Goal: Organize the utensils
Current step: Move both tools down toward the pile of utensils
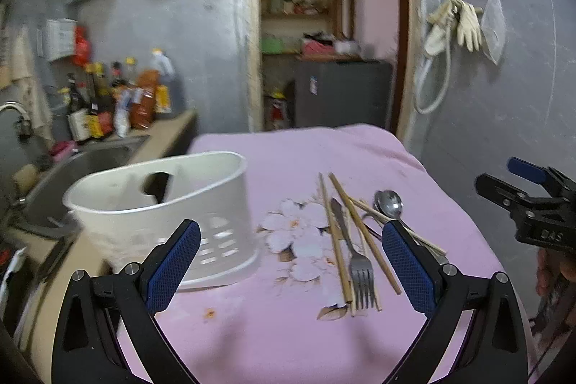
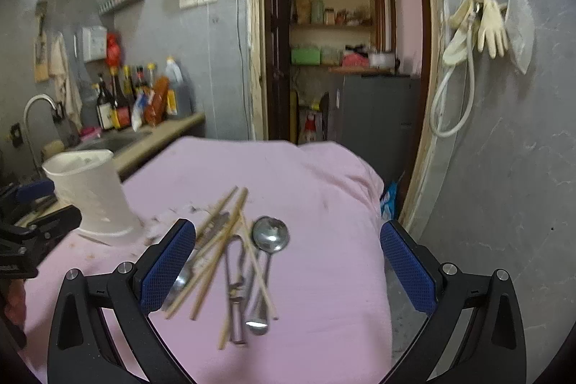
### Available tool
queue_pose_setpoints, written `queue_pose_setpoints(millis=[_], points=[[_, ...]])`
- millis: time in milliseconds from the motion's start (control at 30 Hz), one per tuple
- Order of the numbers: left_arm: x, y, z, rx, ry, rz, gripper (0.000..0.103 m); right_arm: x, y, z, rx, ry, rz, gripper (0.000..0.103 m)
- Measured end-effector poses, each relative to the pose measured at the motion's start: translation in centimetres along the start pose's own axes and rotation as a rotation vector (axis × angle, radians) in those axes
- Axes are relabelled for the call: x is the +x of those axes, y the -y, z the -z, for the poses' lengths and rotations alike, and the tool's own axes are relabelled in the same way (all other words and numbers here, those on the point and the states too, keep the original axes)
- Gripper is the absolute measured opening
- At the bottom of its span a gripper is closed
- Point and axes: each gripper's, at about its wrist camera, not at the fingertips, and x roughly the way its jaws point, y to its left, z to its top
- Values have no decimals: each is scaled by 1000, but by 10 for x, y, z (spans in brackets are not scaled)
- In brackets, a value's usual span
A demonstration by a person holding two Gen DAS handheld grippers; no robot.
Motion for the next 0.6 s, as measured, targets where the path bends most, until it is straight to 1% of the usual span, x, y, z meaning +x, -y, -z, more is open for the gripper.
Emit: queue_pose_setpoints(millis=[33,100,167,200,233,267,300,367,400,467,600], points=[[10,-1,-2,0,-30,27,98,7,3,-1,3,-24,-8,103],[22,5,-3,1,-62,60,91,23,10,-1,12,-75,-30,100],[37,9,-7,5,-104,88,76,39,16,-1,7,-120,-32,84],[48,10,-10,4,-132,108,67,45,16,-2,6,-140,-39,81],[55,13,-12,5,-148,120,64,52,17,-2,7,-160,-48,77],[66,15,-14,9,-174,133,57,63,20,-2,17,-191,-63,74],[72,17,-15,11,-189,137,54,71,22,-2,27,-212,-78,71],[90,21,-18,27,-226,149,42,86,24,-2,32,-255,-101,55],[99,23,-18,37,-241,143,36,94,23,-2,25,-279,-102,53],[119,24,-18,47,-281,137,29,109,23,-1,18,-321,-117,50],[150,19,-17,33,-351,145,24,126,18,1,-3,-370,-149,49]])
